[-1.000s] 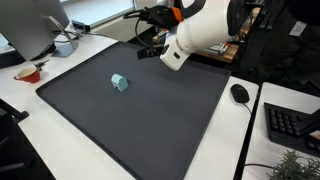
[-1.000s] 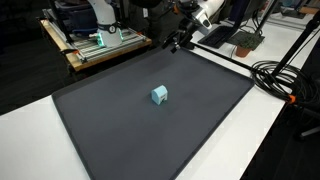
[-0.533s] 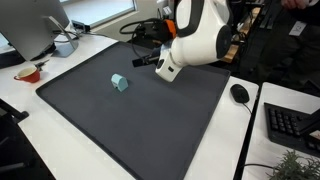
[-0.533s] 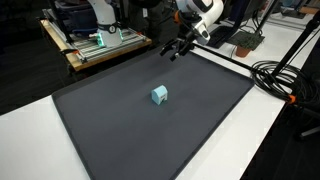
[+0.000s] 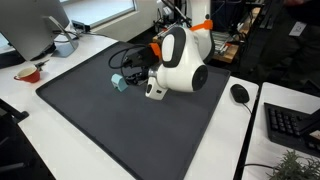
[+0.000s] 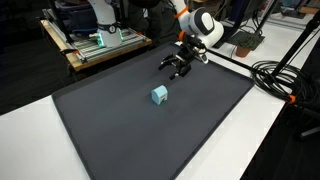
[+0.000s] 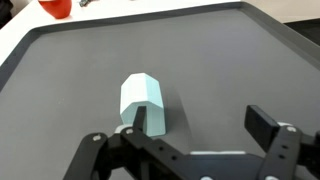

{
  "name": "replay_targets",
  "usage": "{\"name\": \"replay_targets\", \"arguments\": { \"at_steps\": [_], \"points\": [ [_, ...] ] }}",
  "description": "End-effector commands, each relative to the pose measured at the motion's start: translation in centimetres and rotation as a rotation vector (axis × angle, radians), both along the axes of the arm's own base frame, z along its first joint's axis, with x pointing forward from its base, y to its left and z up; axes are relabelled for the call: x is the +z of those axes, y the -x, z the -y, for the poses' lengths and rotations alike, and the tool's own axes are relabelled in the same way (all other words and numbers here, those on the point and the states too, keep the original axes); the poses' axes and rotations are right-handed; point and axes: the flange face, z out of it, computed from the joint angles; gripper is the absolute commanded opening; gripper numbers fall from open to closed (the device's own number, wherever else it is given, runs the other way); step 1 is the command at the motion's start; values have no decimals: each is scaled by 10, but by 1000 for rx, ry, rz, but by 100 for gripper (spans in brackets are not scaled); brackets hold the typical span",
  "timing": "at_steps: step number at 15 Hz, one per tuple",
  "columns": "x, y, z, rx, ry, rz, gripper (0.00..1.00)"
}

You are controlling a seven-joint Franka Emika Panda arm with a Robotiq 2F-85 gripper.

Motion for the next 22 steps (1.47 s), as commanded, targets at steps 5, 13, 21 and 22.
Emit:
{"name": "replay_targets", "arguments": {
  "at_steps": [5,13,21,22],
  "points": [
    [-17,-17,6,29,33,31,100],
    [-60,-28,28,88,112,11,100],
    [-81,-32,40,120,165,-48,100],
    [-82,-33,42,126,175,-55,100]
  ]
}}
